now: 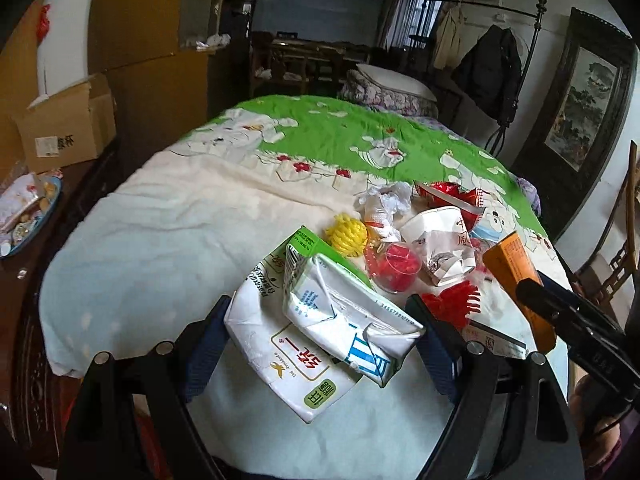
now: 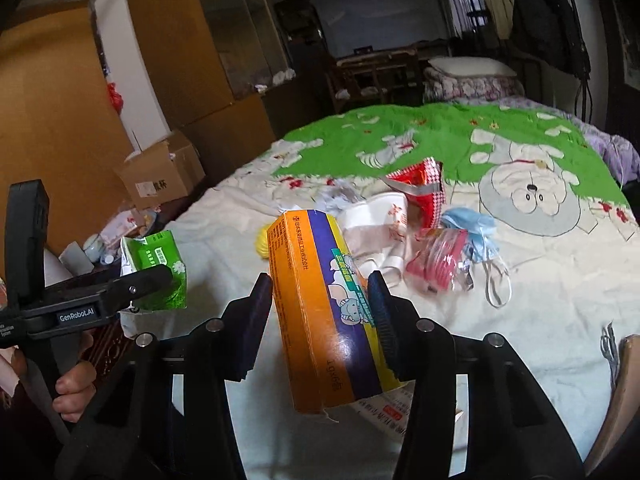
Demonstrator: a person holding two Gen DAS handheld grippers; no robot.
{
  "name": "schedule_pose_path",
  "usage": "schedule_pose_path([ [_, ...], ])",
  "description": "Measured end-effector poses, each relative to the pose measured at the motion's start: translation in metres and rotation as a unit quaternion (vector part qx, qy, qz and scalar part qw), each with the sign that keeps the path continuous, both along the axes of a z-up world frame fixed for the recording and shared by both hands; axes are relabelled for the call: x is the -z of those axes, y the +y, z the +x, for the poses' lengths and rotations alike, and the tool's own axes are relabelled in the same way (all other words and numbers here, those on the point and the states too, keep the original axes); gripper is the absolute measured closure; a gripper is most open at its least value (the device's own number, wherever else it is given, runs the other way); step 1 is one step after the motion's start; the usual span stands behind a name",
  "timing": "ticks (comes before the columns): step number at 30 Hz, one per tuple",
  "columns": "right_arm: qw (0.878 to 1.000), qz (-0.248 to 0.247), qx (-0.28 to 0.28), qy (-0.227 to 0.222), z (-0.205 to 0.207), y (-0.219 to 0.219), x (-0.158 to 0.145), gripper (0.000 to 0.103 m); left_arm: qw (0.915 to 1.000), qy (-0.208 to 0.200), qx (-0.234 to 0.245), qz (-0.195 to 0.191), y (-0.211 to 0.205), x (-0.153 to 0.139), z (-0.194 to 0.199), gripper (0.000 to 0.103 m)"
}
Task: Collect trash
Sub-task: 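Carry carton and orange box to the red wastebasket and open both tools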
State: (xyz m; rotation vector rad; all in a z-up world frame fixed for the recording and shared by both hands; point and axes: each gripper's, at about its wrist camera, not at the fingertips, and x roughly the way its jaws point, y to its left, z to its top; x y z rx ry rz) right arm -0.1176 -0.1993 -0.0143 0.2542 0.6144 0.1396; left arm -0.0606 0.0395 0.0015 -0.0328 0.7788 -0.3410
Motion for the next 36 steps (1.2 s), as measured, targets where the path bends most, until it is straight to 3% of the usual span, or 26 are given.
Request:
schedule_pose_path([
  [8,0.999,0.020,0.009,-0.025,-0.023,-0.002,-0.019,0.053,0.9991,-0.039,-0.015,0.008,0.022,-0.018,-0.034,0.018],
  [13,0.997,0.079,-0.004,-0.022,-0.027,-0.013,-0.021,0.053,0.9991,-0.037,-0.020,0.005,0.030,-0.020,-0.041,0.018],
  [18,0.982,0.186,-0.022,-0.011,-0.021,-0.039,-0.019,0.053,0.9993,-0.026,-0.025,-0.005,0.035,-0.018,-0.038,0.018],
  [20,0.978,0.205,-0.021,-0.013,-0.020,-0.046,-0.019,0.053,0.9993,-0.025,-0.026,-0.004,0.035,-0.017,-0.036,0.018],
  [29,0.981,0.189,-0.036,0.001,-0.011,-0.024,-0.018,0.053,0.9984,-0.012,-0.053,0.012,0.065,-0.004,-0.036,0.018],
  [36,0.983,0.144,-0.111,0.023,0.009,0.048,-0.023,0.053,0.9897,0.027,-0.135,0.038,0.149,0.021,-0.048,0.018],
])
